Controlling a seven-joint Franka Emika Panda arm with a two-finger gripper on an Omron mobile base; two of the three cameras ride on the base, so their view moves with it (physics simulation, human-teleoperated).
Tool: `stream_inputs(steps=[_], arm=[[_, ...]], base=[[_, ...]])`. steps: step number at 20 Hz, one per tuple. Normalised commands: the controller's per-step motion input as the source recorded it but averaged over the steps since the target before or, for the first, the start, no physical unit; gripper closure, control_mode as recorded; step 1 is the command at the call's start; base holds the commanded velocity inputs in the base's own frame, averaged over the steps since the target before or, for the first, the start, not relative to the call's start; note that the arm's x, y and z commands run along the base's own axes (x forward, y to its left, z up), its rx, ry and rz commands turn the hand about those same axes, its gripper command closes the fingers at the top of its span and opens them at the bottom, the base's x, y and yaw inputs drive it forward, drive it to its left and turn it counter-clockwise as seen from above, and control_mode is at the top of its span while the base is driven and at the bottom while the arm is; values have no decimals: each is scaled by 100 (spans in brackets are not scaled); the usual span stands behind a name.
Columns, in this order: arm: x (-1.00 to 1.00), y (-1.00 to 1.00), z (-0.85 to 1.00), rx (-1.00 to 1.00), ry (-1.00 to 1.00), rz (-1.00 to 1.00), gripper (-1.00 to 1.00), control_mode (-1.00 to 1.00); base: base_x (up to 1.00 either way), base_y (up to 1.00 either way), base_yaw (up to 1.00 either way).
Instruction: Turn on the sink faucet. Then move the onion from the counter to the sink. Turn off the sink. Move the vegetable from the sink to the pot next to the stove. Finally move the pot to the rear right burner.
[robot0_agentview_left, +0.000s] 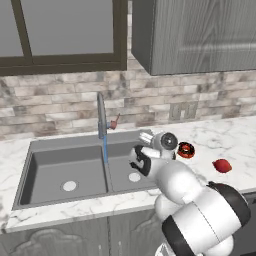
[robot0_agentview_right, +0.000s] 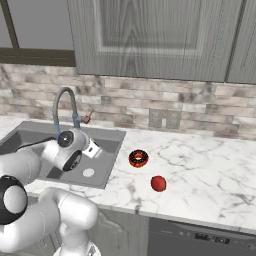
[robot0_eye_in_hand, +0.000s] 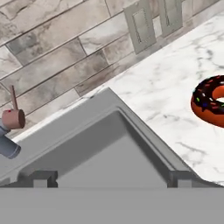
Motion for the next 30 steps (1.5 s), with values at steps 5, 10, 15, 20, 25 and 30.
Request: stream_inputs(steps=[5, 10, 15, 20, 25, 30], arm=[[-15, 0, 100, -1, 36, 0, -100, -100], [-11, 5, 50, -4, 41, 0, -100, -100], [-24, -5, -67, -1, 23, -4, -100, -100], [-77, -25, -60, 0, 5, -3, -100, -100], [-89, -38, -2, 0, 0, -1, -100, -100], [-60, -44, 13, 0, 8, -1, -100, -100]], base=[[0, 0, 0], [0, 0, 0], [0, 0, 0], [0, 0, 0], [0, 0, 0], [0, 0, 0]])
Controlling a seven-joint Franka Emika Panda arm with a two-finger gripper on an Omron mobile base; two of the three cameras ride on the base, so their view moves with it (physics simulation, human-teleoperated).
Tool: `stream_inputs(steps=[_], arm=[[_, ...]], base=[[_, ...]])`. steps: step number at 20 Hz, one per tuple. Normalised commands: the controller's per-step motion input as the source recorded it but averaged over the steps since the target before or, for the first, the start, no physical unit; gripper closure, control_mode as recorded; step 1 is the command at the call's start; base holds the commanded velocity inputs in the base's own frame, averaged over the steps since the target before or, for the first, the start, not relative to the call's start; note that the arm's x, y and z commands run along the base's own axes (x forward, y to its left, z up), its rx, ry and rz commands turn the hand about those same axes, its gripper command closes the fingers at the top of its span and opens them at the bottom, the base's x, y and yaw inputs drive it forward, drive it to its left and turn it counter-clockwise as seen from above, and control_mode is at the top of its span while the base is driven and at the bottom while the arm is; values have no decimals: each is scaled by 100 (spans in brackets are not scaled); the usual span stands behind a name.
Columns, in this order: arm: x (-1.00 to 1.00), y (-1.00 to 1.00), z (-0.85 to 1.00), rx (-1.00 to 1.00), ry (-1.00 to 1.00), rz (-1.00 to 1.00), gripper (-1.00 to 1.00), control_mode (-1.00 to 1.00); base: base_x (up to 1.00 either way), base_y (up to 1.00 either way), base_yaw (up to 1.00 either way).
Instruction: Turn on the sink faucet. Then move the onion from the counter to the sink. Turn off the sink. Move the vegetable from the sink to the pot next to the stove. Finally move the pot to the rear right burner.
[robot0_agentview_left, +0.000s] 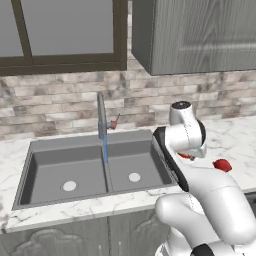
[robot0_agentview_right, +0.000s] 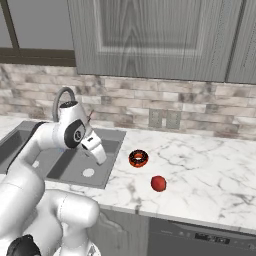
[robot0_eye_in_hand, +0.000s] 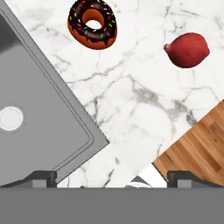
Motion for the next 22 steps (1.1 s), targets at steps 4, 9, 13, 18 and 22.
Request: stream_inputs(steps=[4, 9, 13, 18, 22], arm=[[-51, -48, 22, 0, 13, 0, -100, -100], [-36, -45, 29, 0, 16, 0, -100, -100], [-13, -42, 6, 0, 14, 2, -100, -100], [0, -46, 0, 0, 12, 9, -100, -100], [2, -51, 0, 0, 11, 13, -100, -100]], base=[[0, 0, 0], [0, 0, 0], [0, 0, 0], [0, 0, 0], [0, 0, 0]])
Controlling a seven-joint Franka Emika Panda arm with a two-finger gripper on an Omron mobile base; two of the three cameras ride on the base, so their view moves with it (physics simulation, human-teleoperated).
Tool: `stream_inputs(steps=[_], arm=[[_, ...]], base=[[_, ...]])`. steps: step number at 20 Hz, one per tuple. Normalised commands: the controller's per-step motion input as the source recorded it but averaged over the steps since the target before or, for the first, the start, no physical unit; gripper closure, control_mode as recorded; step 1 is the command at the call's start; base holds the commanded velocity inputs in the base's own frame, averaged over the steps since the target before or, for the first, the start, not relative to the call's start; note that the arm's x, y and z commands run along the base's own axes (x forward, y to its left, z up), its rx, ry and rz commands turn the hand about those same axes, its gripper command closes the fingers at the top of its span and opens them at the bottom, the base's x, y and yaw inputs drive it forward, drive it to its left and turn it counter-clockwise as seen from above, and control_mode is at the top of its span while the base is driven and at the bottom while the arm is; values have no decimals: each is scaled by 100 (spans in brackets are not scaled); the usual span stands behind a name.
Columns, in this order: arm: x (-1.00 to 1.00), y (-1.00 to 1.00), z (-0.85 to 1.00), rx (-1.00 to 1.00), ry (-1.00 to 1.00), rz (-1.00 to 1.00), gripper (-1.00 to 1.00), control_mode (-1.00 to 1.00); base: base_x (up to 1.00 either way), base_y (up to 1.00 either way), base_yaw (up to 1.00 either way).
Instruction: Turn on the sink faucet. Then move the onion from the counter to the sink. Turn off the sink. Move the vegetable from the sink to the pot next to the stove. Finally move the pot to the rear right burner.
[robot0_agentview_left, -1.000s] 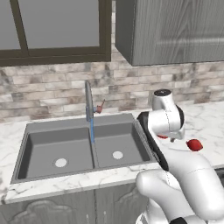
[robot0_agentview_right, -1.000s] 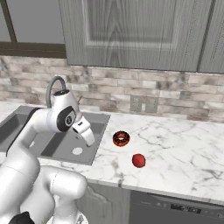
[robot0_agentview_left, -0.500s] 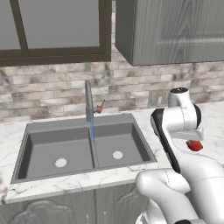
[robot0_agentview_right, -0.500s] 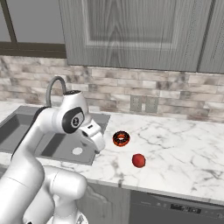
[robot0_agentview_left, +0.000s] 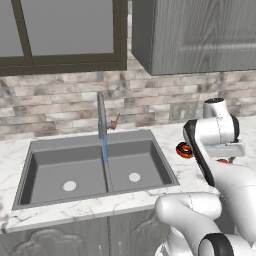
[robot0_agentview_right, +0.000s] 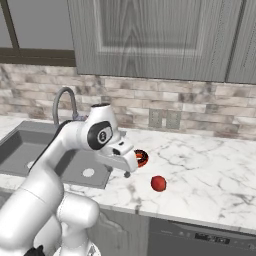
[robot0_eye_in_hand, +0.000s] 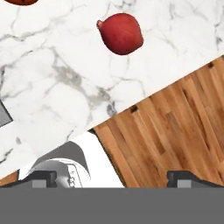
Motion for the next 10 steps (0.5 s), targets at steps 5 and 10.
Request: stream_inputs(steps=[5, 10], arm=[[5, -49, 0, 0, 7, 16, -100, -100], [15, -44, -2, 0, 3, 18, -100, -100]], base=[[0, 0, 0], [0, 0, 0]])
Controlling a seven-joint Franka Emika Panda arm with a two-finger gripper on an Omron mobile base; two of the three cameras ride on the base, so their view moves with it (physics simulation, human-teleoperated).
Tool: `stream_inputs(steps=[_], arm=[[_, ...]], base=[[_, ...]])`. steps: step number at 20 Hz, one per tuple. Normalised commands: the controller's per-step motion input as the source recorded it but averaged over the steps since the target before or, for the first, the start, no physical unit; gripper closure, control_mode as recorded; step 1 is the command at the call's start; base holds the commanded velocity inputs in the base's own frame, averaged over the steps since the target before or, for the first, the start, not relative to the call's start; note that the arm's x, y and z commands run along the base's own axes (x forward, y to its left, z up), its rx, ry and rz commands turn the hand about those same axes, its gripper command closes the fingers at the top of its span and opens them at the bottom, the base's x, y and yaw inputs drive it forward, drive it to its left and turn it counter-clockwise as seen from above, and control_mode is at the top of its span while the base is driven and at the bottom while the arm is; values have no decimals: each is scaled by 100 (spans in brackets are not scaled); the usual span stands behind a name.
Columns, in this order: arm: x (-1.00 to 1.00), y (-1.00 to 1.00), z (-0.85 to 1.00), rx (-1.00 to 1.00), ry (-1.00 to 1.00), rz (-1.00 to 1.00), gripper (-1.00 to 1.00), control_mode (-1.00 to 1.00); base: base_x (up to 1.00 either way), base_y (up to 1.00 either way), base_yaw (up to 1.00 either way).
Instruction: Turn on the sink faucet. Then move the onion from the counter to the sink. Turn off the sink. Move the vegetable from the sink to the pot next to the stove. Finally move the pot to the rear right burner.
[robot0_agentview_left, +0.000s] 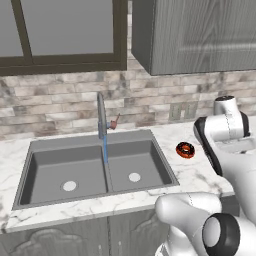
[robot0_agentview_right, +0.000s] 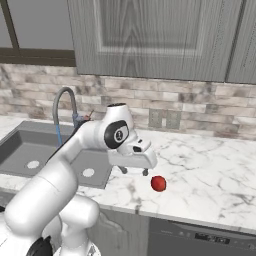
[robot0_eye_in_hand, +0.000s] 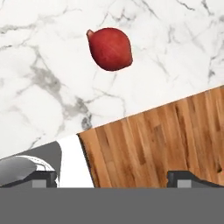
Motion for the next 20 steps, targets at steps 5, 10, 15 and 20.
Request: stream_inputs(steps=[5, 10, 15, 20], arm=[[33, -36, -28, 2, 0, 21, -100, -100], [47, -14, -38, 9, 0, 25, -100, -100], [35, -26, -16, 10, 0, 17, -100, -100], [4, -42, -10, 4, 5, 5, -100, -100]], base=[[0, 0, 0], [0, 0, 0], [0, 0, 0], [0, 0, 0]])
